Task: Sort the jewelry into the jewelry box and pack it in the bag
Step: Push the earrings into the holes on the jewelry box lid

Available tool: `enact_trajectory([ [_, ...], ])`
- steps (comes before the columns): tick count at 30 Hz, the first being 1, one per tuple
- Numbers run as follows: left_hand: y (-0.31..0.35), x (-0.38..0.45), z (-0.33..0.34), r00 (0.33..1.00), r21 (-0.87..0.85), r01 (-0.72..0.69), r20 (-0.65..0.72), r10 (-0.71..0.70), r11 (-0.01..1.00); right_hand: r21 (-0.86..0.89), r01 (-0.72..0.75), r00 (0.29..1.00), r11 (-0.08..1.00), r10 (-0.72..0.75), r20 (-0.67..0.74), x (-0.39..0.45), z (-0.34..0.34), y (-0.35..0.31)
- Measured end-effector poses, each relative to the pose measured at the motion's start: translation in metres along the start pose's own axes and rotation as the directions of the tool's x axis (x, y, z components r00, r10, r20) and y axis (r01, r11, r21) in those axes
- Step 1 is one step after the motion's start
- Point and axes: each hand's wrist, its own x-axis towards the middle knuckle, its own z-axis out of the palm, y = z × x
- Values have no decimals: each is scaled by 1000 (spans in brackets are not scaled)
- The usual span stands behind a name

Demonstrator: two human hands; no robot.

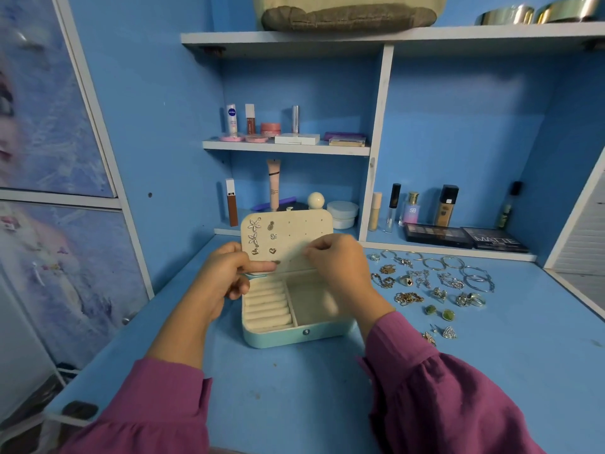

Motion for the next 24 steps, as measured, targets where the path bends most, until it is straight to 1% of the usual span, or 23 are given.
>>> enact_trajectory([
  [3,-2,0,-3,999,-91,36,17,-35,995,42,-24,999,999,25,-24,6,-24,9],
  [6,-2,-2,-6,995,-223,95,61,-83,970,41,-50,998,998,52,-46,9,-44,19],
  [10,-4,-1,-11,981,-347,179,127,-143,921,46,-55,998,997,57,-25,8,-64,32],
  [13,-5,-1,-11,970,-392,222,180,-162,893,7,-66,997,998,65,40,4,-75,41],
  [18,-7,1,-12,948,-390,290,245,-205,874,-156,-31,983,987,59,174,4,-87,49],
  [22,-7,1,-12,922,-393,355,297,-248,848,-243,0,934,970,87,346,1,-99,51],
  [24,-8,0,-13,920,-390,355,306,-245,849,-332,14,918,943,119,379,0,-100,51],
])
